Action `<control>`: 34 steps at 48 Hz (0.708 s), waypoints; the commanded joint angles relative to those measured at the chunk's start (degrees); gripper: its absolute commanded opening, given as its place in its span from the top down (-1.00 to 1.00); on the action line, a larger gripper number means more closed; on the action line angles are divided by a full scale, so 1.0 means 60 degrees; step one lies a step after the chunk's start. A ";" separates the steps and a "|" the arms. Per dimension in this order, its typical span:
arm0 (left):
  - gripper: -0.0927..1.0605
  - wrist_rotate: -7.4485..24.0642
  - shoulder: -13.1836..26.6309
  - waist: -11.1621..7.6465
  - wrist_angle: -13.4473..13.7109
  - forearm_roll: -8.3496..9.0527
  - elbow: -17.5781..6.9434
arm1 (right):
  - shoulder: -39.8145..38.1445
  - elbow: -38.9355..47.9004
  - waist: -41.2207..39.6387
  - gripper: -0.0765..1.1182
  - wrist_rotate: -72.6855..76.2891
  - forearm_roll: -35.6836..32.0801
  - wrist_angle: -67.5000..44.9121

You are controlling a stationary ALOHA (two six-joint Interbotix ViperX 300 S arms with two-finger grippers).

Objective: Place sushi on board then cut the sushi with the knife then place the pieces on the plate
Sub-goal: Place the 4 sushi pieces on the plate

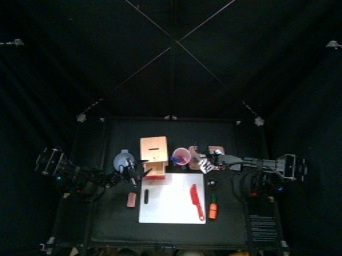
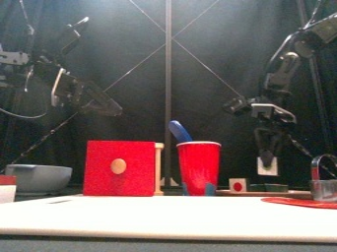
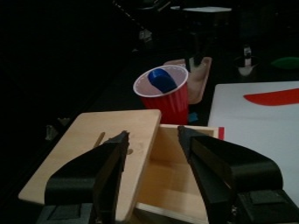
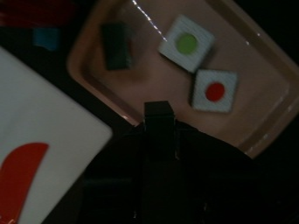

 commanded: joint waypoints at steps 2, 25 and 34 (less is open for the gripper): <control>-0.65 0.0000 -0.0029 -0.0015 -0.0059 0.0059 -0.0176 | -0.0264 0.0337 -0.0571 -0.04 0.0015 0.0205 -0.0059; -0.65 0.0000 -0.0029 0.0059 -0.0029 0.0073 -0.0146 | -0.0278 0.0337 -0.2139 -0.46 -0.0059 -0.0469 -0.0615; -0.65 0.0044 -0.0029 0.0073 -0.0029 0.0073 -0.0190 | -0.0264 0.0234 -0.1978 -0.71 -0.0029 -0.0117 -0.0410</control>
